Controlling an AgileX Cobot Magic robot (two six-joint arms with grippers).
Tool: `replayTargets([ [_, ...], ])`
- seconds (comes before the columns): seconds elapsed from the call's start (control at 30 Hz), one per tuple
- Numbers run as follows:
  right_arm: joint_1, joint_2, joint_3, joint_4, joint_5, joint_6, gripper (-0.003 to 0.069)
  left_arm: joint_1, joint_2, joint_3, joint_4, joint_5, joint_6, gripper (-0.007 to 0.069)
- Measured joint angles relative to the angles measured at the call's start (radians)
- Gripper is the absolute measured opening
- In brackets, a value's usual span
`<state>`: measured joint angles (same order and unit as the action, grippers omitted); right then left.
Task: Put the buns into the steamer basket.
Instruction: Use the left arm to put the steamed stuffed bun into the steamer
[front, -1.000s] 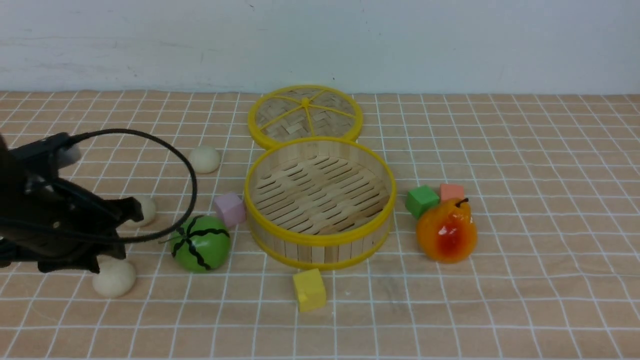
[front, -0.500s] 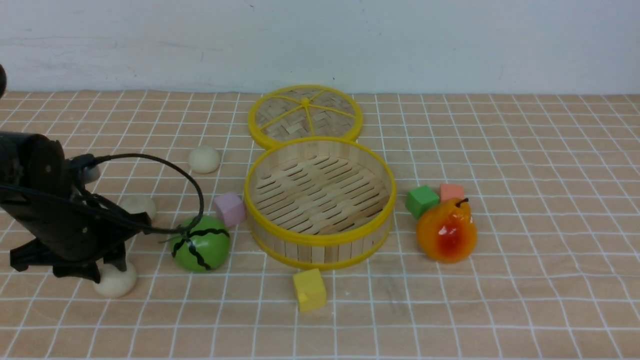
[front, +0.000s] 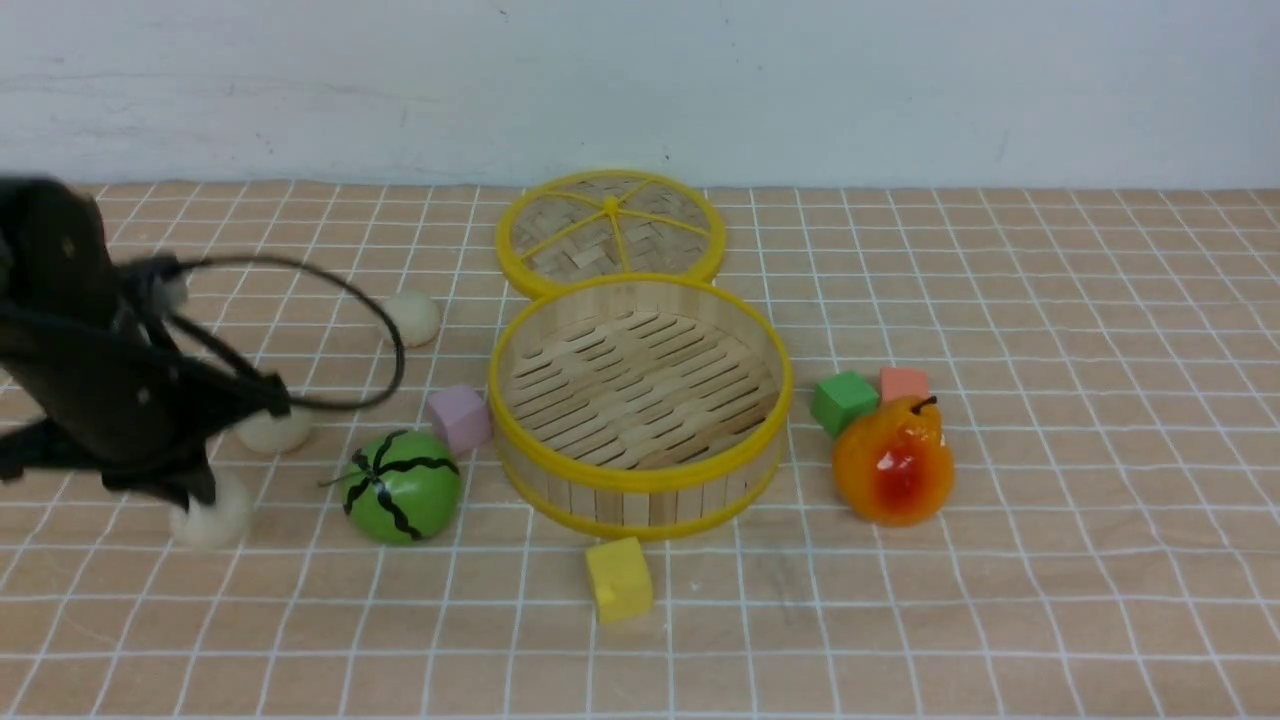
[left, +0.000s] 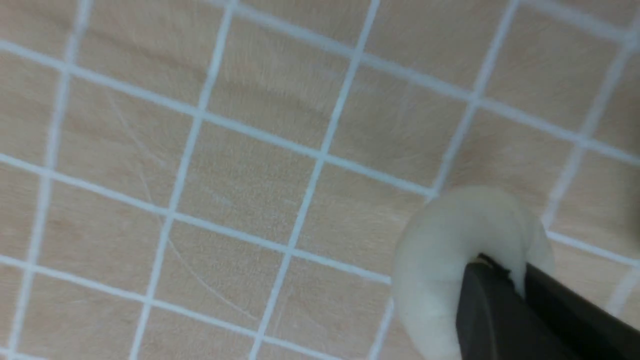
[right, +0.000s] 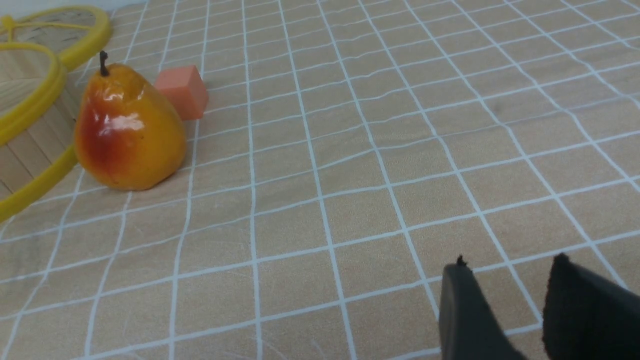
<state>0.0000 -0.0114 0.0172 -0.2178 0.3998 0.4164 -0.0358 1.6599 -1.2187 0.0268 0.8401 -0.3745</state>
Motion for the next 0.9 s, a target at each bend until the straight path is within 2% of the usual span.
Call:
replayTargets([
  [0.13,0.0,0.0,0.0,0.0,0.0,0.0,0.0241,0.0,-0.032,-0.144,-0.076,0.091,0.045,-0.0011],
  [0.2,0.0,0.0,0.0,0.0,0.0,0.0,0.0241,-0.003,-0.04,-0.241,-0.172,0.126,0.091,-0.0011],
  [0.23,0.0,0.0,0.0,0.0,0.0,0.0,0.0241,-0.013,-0.04,-0.287,-0.235,0.131,0.13,-0.0011],
  [0.3,0.0,0.0,0.0,0.0,0.0,0.0,0.0241,-0.027,-0.04,-0.311,-0.261,0.131,0.153,-0.0011],
  [0.37,0.0,0.0,0.0,0.0,0.0,0.0,0.0241,-0.084,-0.021,-0.386,-0.317,0.128,0.201,-0.0011],
  [0.67,0.0,0.0,0.0,0.0,0.0,0.0,0.0241,-0.307,0.206,-0.543,-0.351,0.034,0.241,-0.0006],
  [0.9,0.0,0.0,0.0,0.0,0.0,0.0,0.0241,-0.37,0.394,-0.566,-0.366,-0.083,0.231,0.0006],
])
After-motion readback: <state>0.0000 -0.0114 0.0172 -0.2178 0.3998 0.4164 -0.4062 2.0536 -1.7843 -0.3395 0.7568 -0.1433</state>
